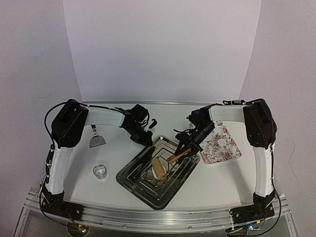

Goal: Roll out the dumpling wrappers from the dough

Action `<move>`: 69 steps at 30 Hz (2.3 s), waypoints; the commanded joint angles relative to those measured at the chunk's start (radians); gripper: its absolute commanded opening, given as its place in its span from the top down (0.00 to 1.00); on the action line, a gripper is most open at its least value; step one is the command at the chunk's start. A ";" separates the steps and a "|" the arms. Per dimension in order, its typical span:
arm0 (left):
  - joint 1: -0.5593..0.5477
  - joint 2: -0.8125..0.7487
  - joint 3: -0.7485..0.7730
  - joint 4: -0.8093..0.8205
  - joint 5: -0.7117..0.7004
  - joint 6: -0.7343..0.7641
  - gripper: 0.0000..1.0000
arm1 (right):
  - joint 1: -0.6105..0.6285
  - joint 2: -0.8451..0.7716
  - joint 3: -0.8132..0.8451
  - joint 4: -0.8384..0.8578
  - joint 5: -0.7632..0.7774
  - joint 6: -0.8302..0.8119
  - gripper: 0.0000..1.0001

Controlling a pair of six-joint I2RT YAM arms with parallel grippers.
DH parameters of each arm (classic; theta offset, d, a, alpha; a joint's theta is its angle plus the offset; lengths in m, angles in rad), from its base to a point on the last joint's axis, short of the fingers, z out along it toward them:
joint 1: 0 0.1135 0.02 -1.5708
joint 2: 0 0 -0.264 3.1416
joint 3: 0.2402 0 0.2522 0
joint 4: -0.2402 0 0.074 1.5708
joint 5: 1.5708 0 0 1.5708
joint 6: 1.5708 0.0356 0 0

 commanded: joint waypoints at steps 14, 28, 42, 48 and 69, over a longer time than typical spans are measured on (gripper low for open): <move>0.029 0.062 -0.009 -0.082 -0.121 -0.008 1.00 | 0.132 0.196 -0.016 -0.033 0.815 0.108 1.00; 0.030 0.050 -0.028 -0.083 -0.140 -0.026 1.00 | 0.149 0.189 0.003 -0.065 0.826 0.085 1.00; 0.041 0.017 -0.077 -0.069 -0.146 -0.041 1.00 | 0.089 0.151 -0.078 -0.053 0.821 0.067 1.00; 0.041 0.020 -0.068 -0.075 -0.149 -0.043 1.00 | 0.133 0.169 -0.057 -0.065 0.839 0.046 1.00; 0.041 0.011 -0.079 -0.075 -0.153 -0.048 1.00 | 0.152 0.176 -0.075 -0.068 0.845 0.033 1.00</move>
